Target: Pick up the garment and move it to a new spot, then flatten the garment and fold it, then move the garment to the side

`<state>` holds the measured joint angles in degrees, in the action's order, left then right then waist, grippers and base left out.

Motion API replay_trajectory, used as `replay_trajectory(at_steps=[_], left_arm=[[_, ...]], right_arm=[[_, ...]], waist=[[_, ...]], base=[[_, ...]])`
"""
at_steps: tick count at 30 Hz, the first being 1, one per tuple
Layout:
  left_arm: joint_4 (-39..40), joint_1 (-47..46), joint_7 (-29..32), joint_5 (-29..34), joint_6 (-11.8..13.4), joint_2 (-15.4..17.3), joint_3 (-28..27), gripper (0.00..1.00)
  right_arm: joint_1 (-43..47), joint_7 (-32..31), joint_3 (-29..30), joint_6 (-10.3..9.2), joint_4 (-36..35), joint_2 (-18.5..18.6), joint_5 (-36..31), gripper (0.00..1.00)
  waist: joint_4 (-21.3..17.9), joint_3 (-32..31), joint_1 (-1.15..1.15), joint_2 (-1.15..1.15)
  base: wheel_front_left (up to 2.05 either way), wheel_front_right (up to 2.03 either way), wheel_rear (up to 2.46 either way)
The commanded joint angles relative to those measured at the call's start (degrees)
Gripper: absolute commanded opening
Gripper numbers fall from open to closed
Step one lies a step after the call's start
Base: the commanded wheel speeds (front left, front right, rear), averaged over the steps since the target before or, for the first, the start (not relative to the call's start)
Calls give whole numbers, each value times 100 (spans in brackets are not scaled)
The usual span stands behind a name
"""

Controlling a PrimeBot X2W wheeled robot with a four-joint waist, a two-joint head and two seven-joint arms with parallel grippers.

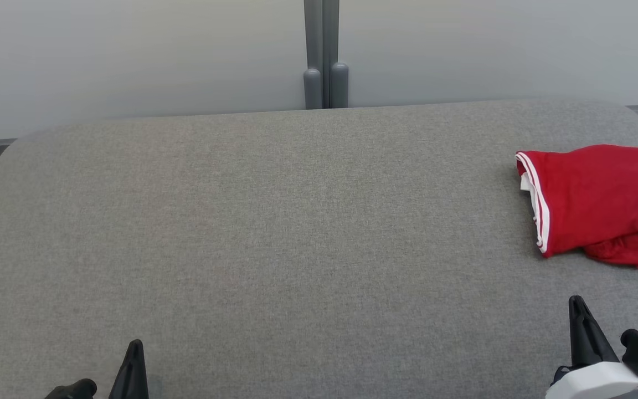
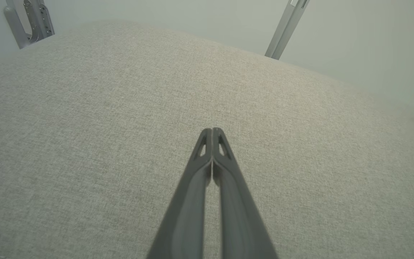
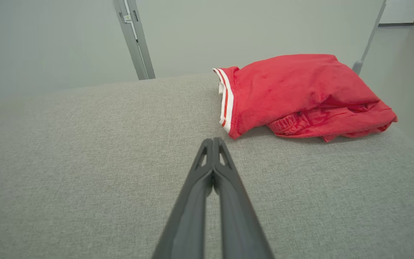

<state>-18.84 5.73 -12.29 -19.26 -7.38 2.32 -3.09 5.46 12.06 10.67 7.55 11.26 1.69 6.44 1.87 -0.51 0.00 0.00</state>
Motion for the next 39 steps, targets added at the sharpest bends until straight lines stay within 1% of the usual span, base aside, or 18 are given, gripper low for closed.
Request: replay_trajectory(at_steps=[1,12,28,29,39], left_arm=[[108,-160,25,-192,-1,15,-23,0],[175,-326,306,-1282,-3,23,-69,0],[249,-534,658,-2639,-6,34,-130,0],[258,-556,698,-2789,-6,36,-136,0],[297,-656,872,-3450,-7,41,-164,0]], right_arm=[[-154,-44,2,-1,-69,38,213,0],[-281,-287,-98,-2,-63,54,1507,0],[-480,-640,-168,-3,0,72,3099,0],[-506,-680,-176,-3,8,74,3279,0],[-606,-853,-207,-4,42,84,4048,0]], waist=[[-1,0,0,0],[-19,7,0,0],[-44,16,0,0],[-47,17,0,0],[-62,22,0,0]], base=[[0,0,0],[0,0,0],[0,0,0],[0,0,0],[0,0,0]])
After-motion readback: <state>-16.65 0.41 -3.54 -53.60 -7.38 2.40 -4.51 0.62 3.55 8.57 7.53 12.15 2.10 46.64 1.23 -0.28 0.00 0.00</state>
